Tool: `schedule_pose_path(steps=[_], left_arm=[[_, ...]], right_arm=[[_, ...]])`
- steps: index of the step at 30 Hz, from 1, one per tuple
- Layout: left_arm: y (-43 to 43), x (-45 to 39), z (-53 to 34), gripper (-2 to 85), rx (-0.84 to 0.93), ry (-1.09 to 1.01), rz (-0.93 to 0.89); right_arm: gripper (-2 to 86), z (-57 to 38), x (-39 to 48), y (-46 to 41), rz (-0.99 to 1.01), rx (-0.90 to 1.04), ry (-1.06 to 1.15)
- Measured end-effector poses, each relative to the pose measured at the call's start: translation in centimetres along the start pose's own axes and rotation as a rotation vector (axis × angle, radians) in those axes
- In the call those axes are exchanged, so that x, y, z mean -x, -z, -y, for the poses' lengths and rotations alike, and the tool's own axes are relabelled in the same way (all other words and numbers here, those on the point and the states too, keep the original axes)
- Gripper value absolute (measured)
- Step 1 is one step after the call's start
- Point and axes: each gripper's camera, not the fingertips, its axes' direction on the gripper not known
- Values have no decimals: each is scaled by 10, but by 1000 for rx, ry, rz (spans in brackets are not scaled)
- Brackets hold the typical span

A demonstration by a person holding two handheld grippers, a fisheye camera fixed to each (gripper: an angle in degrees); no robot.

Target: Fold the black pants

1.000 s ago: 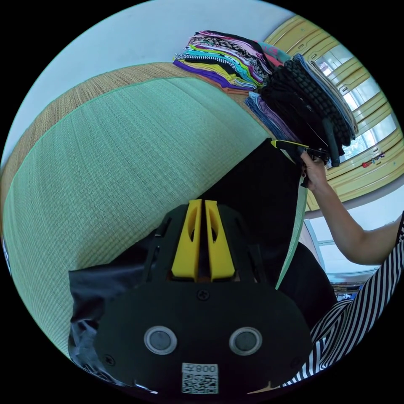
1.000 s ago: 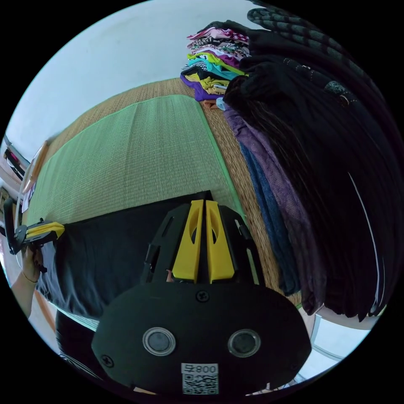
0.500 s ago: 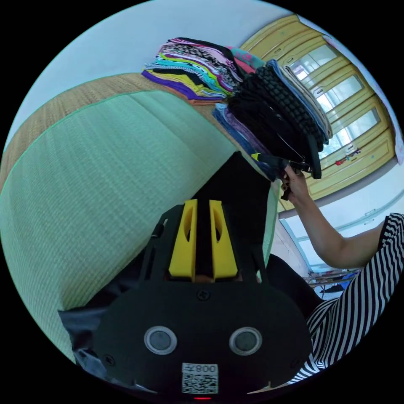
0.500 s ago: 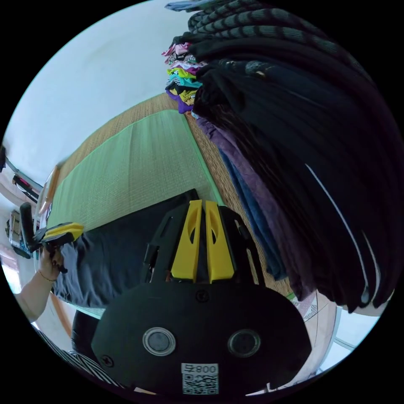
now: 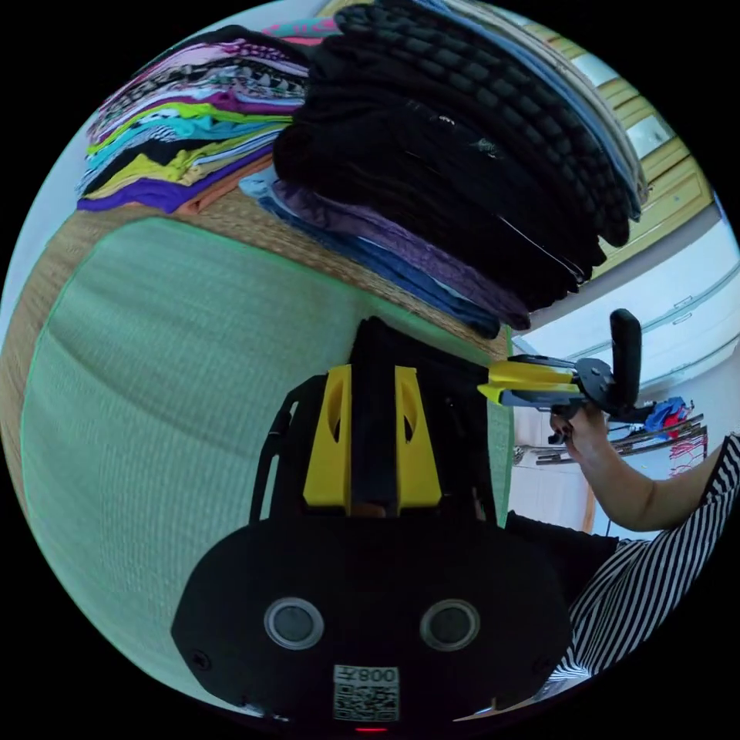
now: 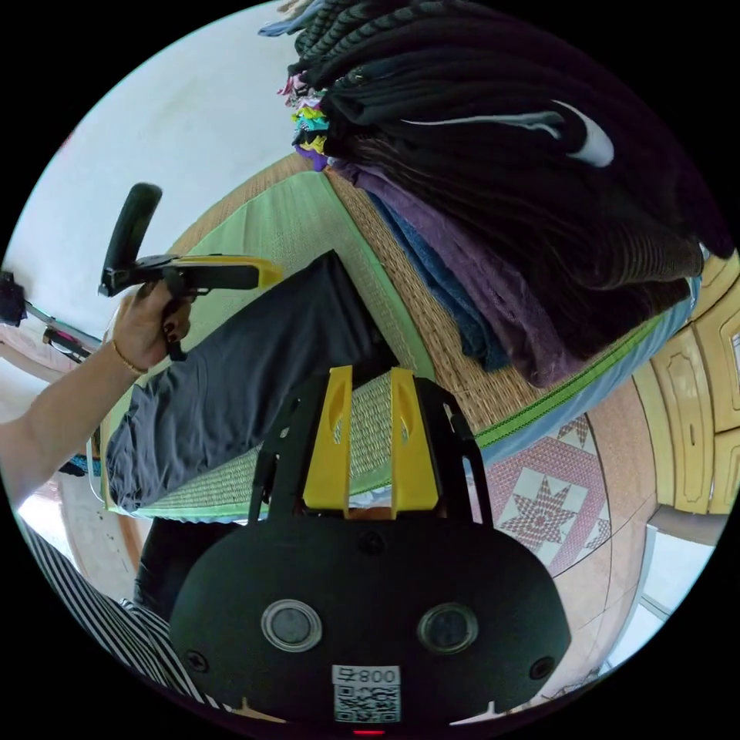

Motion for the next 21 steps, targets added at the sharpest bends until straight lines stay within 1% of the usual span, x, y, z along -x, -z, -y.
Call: schedule_pose_path(steps=[4,6,9,14,16,21], left_arm=[[-21,-17,36,75,83,-24,92],[-23,-24,43,61,83,-41,109],[-21,-34,50,37,81,-53,76],[0,-62,51,24,8,-126,-10],[8,-71,51,22,-5,-154,-40],[31,-95,48,20,-28,-244,-122]], right_arm=[[84,-5,-14,2,31,-22,-10],[84,-7,-22,4,47,-32,-3],[85,-8,-33,7,83,-45,-2],[109,-7,-47,17,118,-92,16],[114,-6,-51,24,143,-119,43],[123,6,-57,34,275,-140,190]])
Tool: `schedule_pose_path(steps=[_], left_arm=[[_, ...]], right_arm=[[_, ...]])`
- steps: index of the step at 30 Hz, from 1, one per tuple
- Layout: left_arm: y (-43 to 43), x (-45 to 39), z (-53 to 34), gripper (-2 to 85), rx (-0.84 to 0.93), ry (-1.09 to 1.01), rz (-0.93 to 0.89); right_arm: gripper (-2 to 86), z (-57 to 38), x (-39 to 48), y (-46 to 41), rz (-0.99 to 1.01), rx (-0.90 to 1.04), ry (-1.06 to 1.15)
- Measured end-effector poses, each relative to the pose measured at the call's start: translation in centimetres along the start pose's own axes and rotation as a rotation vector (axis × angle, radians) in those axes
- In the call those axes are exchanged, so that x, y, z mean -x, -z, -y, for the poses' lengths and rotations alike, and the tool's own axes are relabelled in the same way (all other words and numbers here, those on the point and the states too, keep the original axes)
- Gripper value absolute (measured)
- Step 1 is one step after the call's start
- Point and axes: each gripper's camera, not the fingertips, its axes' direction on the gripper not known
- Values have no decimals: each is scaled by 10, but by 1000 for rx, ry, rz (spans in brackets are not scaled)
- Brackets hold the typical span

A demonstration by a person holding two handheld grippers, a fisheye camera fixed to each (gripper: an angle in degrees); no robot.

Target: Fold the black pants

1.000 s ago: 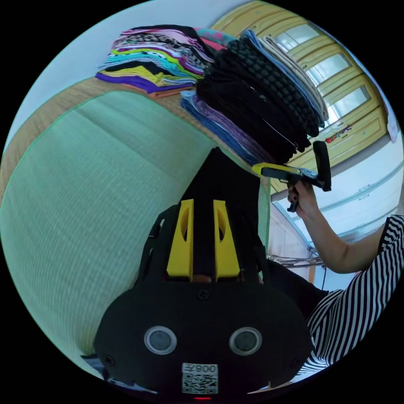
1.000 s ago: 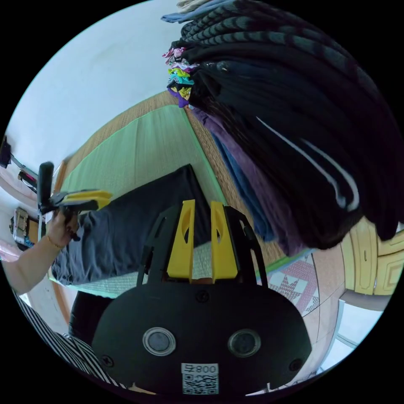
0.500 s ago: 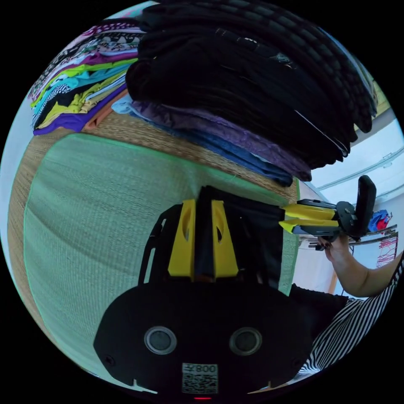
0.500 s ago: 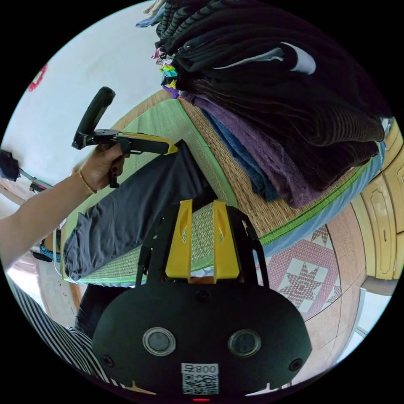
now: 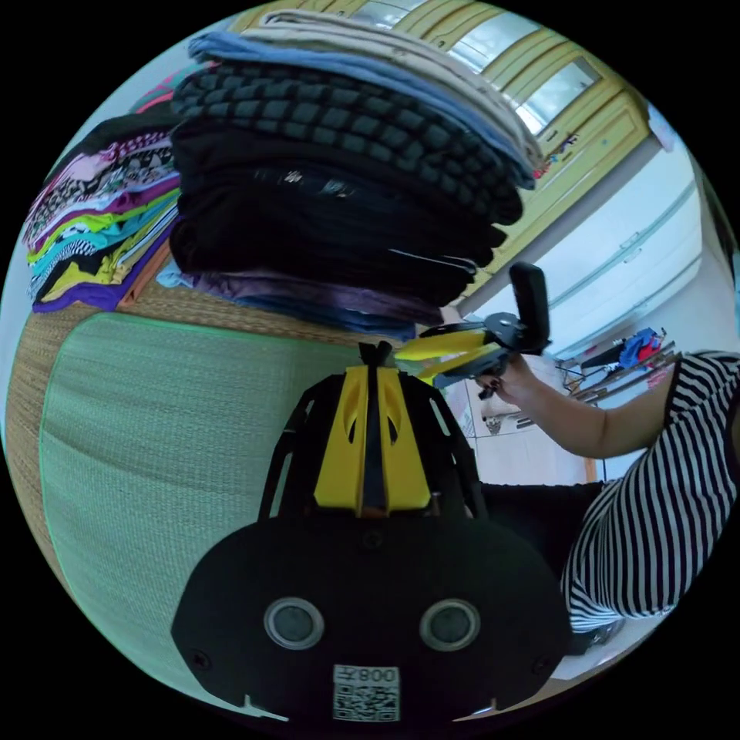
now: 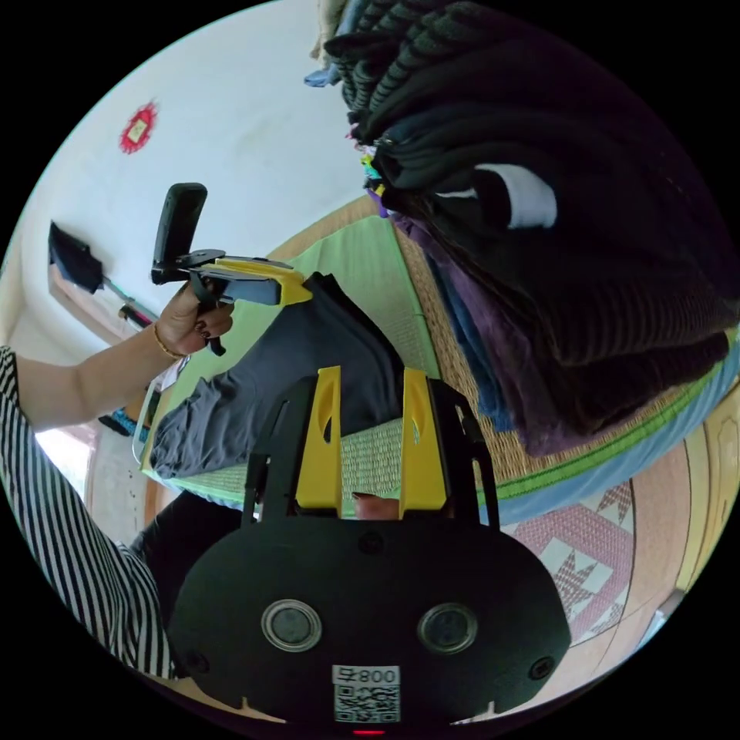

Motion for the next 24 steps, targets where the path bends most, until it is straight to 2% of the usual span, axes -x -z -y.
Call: schedule_pose_path(steps=[4,10,18,24], left_arm=[[15,-20,1,19,-4,-60,-80],[29,-38,3,19,21,-124,-139],[32,-32,-1,20,55,-73,-89],[33,-20,-13,18,75,18,-9]], right_arm=[[135,9,-2,1,6,21,76],[140,20,-15,-7,206,98,199],[50,27,-13,-16,257,151,188],[36,29,3,-12,237,144,102]])
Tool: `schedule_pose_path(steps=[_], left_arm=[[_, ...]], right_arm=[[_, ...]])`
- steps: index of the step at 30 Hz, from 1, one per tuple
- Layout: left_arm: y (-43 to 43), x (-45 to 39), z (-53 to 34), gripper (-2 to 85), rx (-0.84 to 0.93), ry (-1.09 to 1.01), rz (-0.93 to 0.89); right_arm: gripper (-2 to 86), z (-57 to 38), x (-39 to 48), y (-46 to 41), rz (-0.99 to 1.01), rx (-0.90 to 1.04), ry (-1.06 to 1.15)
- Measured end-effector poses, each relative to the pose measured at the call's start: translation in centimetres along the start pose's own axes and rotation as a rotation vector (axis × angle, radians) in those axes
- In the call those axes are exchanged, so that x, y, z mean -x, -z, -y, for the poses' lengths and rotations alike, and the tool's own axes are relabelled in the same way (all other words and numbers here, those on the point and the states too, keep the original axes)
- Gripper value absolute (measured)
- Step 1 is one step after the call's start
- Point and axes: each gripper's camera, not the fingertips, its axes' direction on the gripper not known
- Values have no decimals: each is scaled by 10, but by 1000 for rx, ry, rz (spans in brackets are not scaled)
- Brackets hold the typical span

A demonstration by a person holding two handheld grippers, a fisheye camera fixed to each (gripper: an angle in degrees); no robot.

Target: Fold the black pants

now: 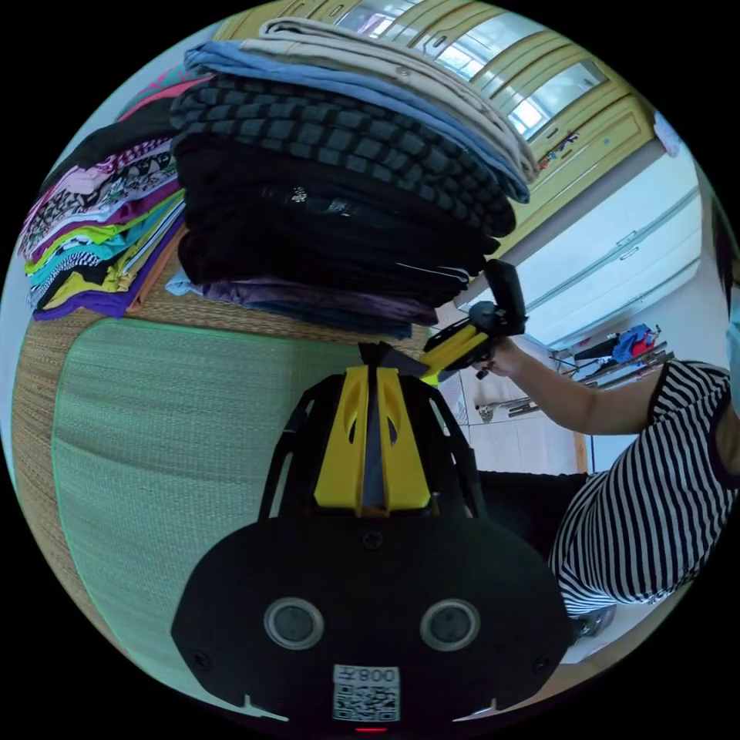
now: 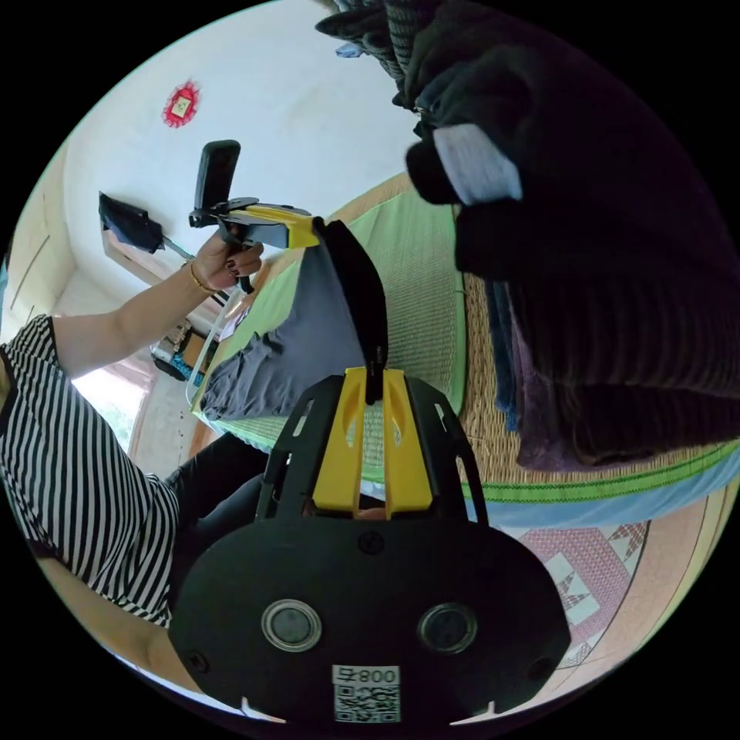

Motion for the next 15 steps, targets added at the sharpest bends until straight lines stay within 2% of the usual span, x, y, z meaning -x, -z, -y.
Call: schedule_pose_path(steps=[8,15], left_arm=[[3,-4,-11,17,98,-13,109],[26,-12,-52,17,59,-16,137]], right_arm=[[33,27,38,1,-101,33,-61],[30,54,93,-6,-91,52,-55]])
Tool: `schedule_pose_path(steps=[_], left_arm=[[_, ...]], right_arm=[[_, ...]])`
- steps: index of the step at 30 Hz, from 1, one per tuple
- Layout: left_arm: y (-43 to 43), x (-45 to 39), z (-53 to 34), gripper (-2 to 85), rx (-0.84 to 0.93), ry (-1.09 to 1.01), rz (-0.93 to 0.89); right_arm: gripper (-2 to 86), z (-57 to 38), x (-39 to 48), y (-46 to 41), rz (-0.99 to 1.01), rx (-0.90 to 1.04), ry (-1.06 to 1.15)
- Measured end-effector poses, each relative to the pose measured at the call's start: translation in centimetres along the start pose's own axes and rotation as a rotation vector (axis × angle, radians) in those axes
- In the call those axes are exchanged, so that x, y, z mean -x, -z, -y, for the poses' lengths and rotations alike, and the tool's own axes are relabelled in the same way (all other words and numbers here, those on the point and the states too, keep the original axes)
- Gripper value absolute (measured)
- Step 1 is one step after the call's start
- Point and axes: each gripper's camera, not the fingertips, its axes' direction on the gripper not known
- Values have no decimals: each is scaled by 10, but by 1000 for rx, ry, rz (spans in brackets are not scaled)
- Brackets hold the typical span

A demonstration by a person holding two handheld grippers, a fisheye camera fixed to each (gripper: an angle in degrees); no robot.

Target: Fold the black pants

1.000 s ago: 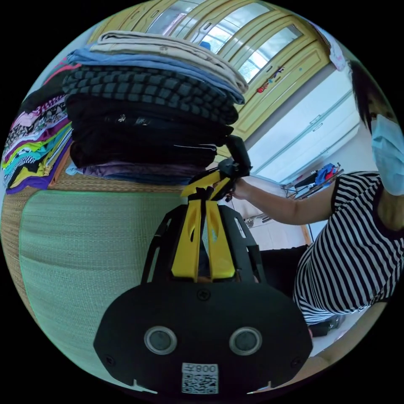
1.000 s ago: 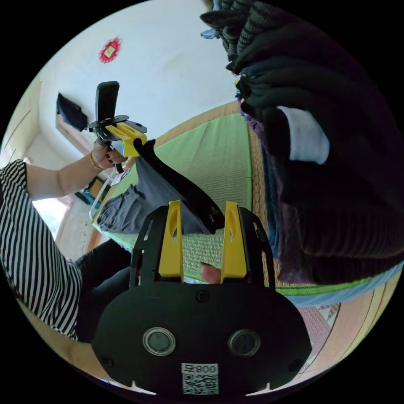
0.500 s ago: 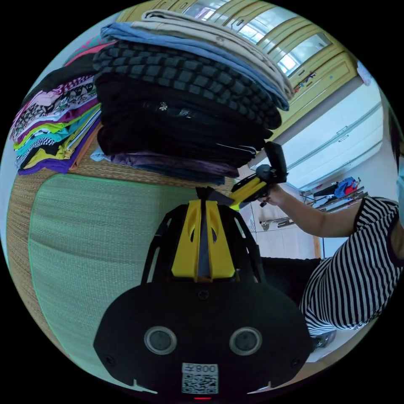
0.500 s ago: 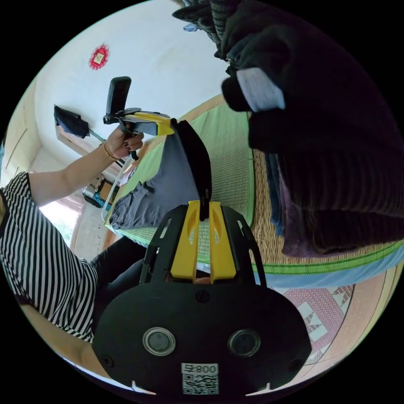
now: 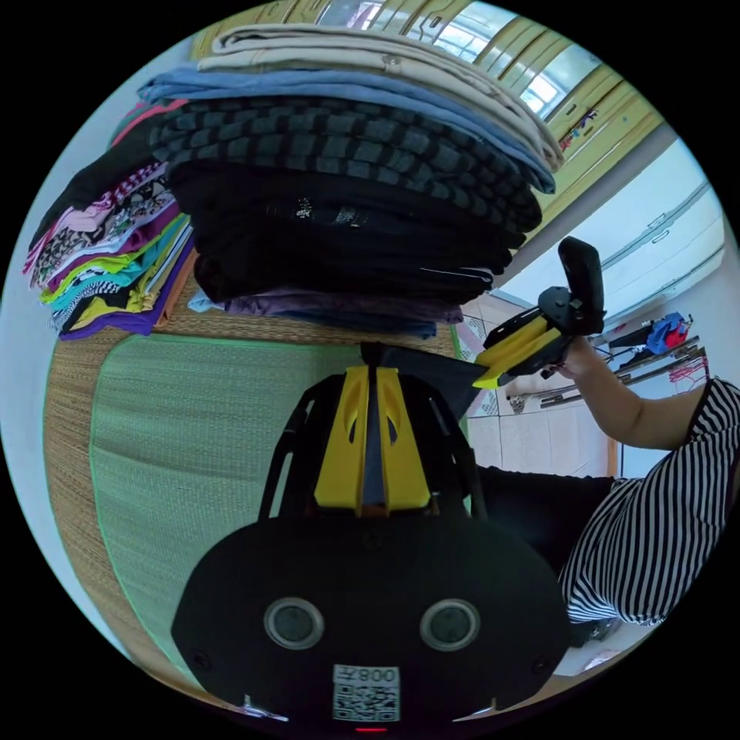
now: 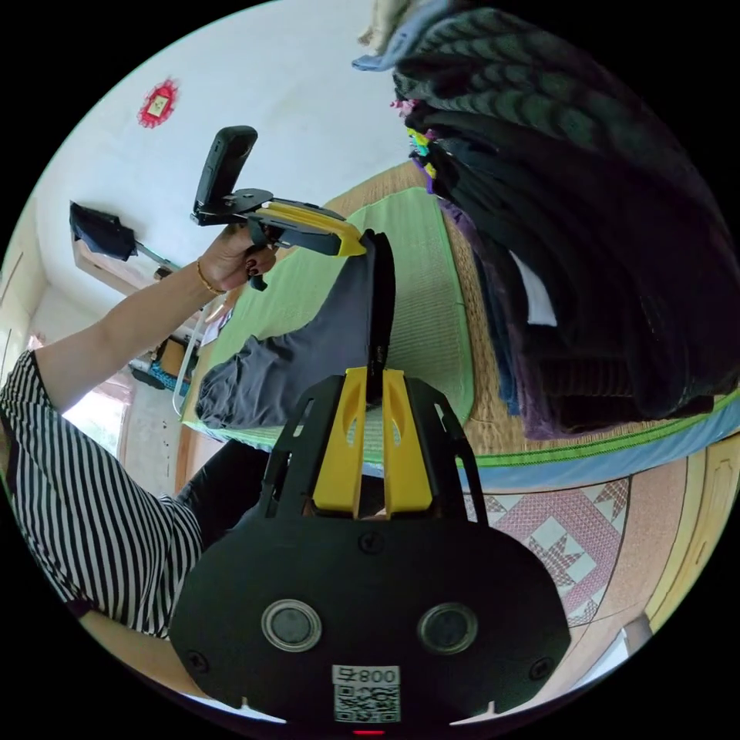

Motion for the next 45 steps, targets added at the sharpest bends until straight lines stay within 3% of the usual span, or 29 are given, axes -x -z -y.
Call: schedule_pose_path(steps=[10,21,35,38,41,45], left_arm=[[79,6,-156,16,-131,60,20],[105,39,-353,9,-118,291,9],[47,102,-535,2,-55,657,-16],[50,105,-565,1,-162,721,-35],[46,99,-578,1,-256,700,-95],[17,94,-580,1,-171,676,-108]], right_arm=[[28,41,149,-54,218,25,193],[28,84,325,-212,379,278,363],[38,89,399,-391,355,556,289],[44,85,410,-418,340,588,279],[54,82,418,-435,356,590,266],[66,82,428,-447,410,593,246]])
